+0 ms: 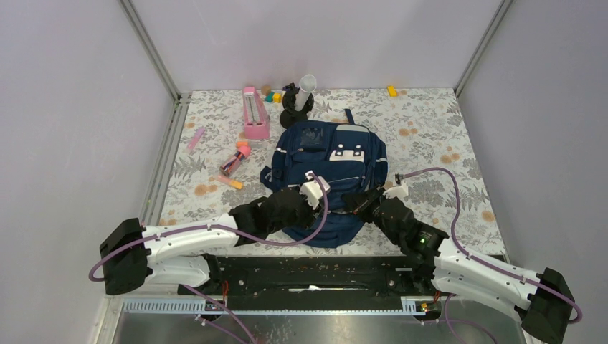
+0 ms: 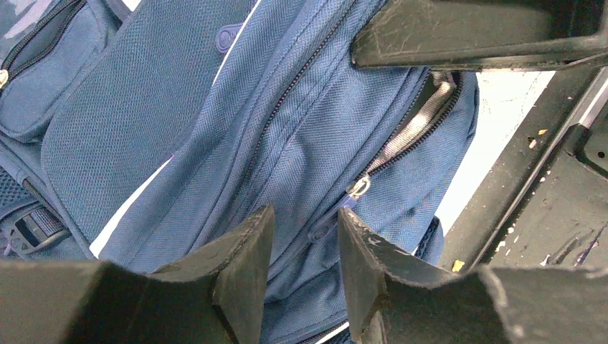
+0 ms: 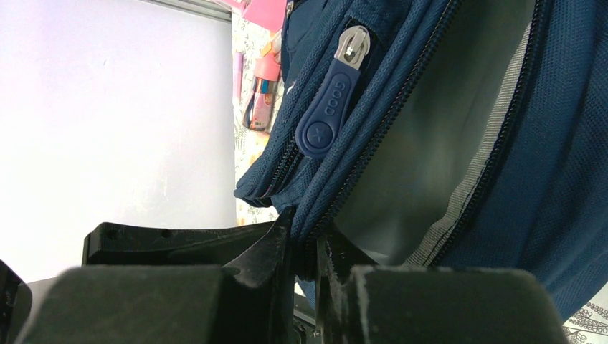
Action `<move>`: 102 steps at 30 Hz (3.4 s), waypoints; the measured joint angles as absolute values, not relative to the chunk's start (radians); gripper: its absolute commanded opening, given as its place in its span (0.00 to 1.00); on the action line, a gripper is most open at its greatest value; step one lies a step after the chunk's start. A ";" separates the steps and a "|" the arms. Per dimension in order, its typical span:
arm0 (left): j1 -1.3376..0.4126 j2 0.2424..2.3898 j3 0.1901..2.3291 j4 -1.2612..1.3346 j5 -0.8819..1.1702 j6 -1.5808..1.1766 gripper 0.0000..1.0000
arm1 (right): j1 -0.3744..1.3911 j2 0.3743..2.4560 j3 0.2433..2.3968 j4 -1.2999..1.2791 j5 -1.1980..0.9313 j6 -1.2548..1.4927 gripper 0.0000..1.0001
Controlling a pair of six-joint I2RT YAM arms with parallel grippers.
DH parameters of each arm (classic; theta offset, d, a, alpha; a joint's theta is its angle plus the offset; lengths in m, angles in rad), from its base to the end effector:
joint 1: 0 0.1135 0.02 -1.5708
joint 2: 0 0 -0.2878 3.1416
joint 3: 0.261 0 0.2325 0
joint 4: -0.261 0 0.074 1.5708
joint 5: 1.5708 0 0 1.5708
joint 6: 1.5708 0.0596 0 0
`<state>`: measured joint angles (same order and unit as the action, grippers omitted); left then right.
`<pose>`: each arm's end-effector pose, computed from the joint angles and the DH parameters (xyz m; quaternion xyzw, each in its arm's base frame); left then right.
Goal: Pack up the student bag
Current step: Unzip the student bag at the center of the board.
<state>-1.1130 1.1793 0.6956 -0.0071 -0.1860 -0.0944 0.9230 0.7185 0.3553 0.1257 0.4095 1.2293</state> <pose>0.1221 -0.2229 0.2657 0.3747 0.7689 -0.2250 0.4666 0.1153 0.1130 0.2490 0.2416 0.7413 0.4570 0.4281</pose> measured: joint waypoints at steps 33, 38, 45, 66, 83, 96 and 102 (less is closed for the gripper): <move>-1.260 1.283 0.685 0.101 -0.476 -0.024 0.35 | 0.923 0.733 0.355 0.141 0.409 1.237 0.00; -1.266 1.285 0.683 0.104 -0.490 -0.009 0.21 | 0.923 0.730 0.355 0.141 0.409 1.237 0.00; -1.295 1.300 0.684 0.107 -0.517 0.045 0.00 | 0.923 0.730 0.355 0.141 0.409 1.240 0.00; -1.347 1.239 0.713 -0.012 -0.561 -0.011 0.00 | 0.932 0.695 0.342 0.155 0.402 1.245 0.00; -1.353 1.205 0.660 0.031 -0.566 -0.161 0.03 | 0.944 0.683 0.340 0.148 0.400 1.217 0.00; -1.353 1.208 0.622 0.081 -0.573 -0.338 0.18 | 0.944 0.684 0.375 0.087 0.411 1.141 0.00; -1.353 1.219 0.628 0.077 -0.579 -0.348 0.16 | 0.944 0.690 0.377 0.086 0.419 1.137 0.00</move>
